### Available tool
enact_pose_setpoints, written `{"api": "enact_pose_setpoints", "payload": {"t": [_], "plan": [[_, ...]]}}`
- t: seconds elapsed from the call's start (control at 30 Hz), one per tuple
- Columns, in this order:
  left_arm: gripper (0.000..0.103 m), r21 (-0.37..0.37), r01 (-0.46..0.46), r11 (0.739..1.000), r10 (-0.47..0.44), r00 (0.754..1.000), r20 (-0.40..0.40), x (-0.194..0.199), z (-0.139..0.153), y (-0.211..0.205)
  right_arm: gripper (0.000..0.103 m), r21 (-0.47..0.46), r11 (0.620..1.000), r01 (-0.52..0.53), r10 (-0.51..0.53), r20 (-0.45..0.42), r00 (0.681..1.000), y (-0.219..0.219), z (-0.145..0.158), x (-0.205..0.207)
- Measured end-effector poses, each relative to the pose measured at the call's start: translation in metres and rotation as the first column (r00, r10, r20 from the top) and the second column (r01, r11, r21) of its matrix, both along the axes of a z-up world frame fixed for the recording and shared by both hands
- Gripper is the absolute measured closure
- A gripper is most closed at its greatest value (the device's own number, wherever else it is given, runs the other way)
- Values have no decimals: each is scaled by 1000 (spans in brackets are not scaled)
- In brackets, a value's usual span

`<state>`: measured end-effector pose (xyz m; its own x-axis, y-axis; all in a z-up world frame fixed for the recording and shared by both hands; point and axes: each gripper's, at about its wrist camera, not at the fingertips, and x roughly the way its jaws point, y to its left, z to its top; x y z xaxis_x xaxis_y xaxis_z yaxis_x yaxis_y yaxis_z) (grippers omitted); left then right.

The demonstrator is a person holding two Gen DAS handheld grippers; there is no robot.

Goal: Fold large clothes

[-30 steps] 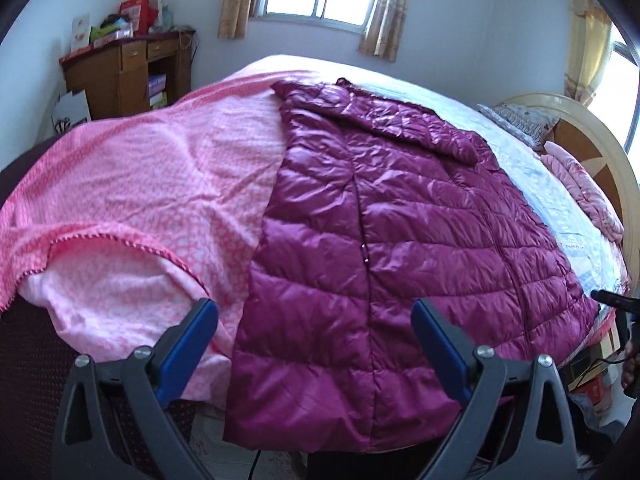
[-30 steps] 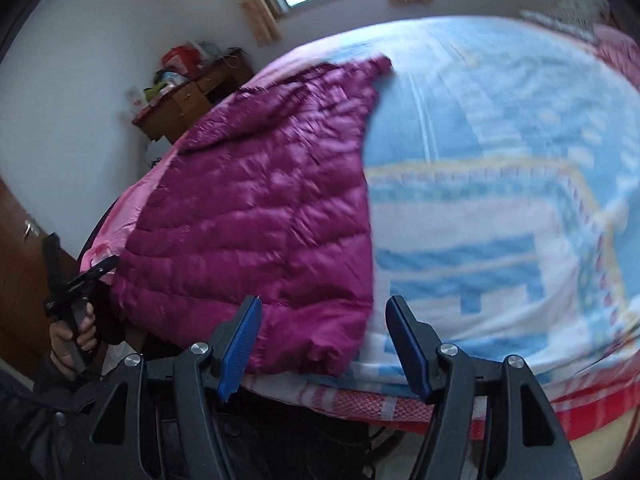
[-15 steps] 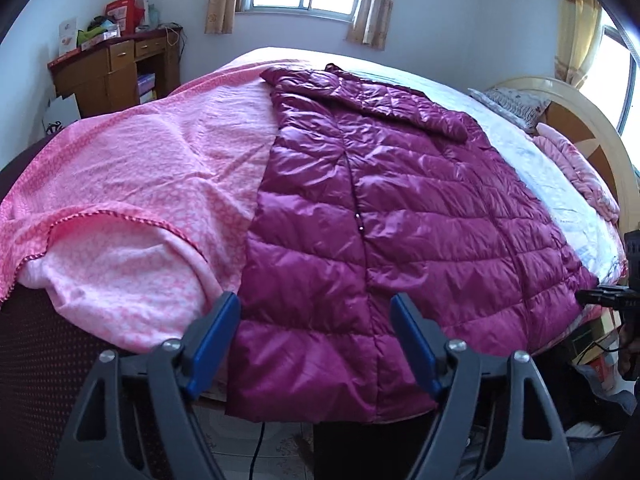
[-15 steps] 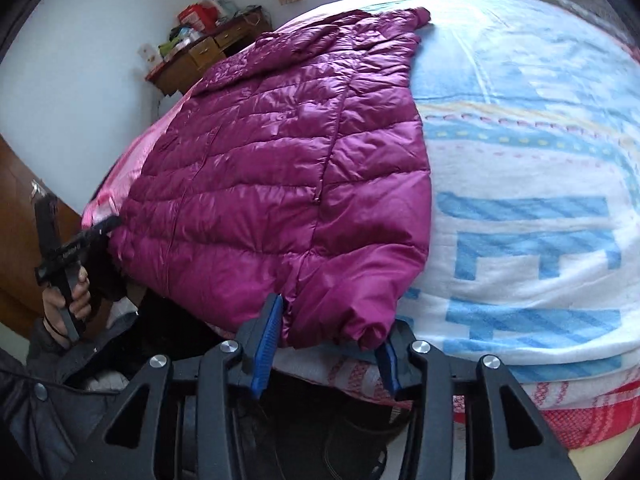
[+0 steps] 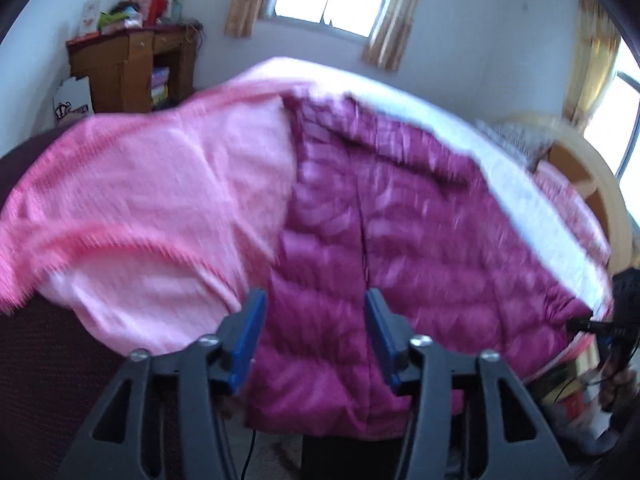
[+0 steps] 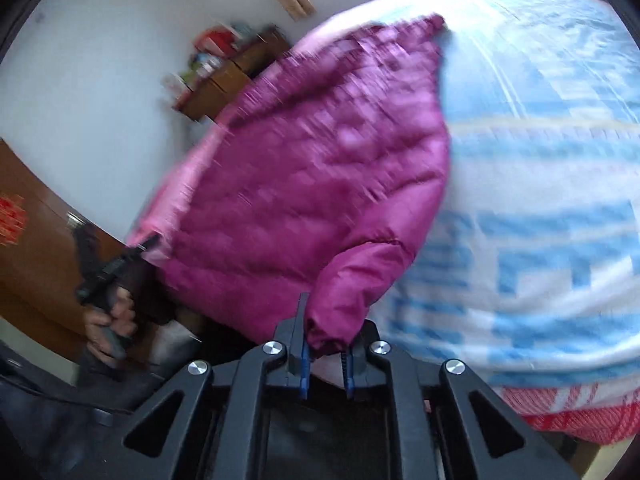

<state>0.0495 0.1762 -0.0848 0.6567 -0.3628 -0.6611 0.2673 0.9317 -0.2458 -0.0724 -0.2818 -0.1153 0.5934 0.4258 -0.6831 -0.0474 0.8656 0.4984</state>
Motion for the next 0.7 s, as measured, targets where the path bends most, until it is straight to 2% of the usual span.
{"api": "enact_pose_setpoints", "payload": {"t": [0.03,0.13,0.23,0.37,0.43,0.5,0.57,0.63,0.7], "plan": [[32,-7,-19,1000,19,999,36,1,11,6,91,25,1000,-7,6,29,1000,-1,11,2],[21,23,-86,996,82,988,134,14,42,24,92,98,995,-37,25,117,993,-6,45,20],[21,53,-128,990,118,979,165,29,56,37,92,104,994,-30,11,182,983,-11,75,53],[18,67,-171,983,157,971,178,45,63,53,93,62,996,65,-78,230,970,-28,99,107],[12,36,-181,983,172,970,171,50,61,61,93,37,991,127,-133,223,966,-36,101,136],[12,-4,-183,983,181,971,159,54,57,67,93,21,981,195,-196,189,962,-48,92,167],[11,-12,-182,983,182,971,152,58,53,64,93,-5,970,243,-239,155,959,-56,81,192],[9,-19,-153,988,154,976,151,63,50,58,93,-12,960,278,-275,118,954,-65,65,215],[3,-37,-111,993,116,981,157,68,47,46,93,-28,950,311,-308,79,948,-73,48,230]]}}
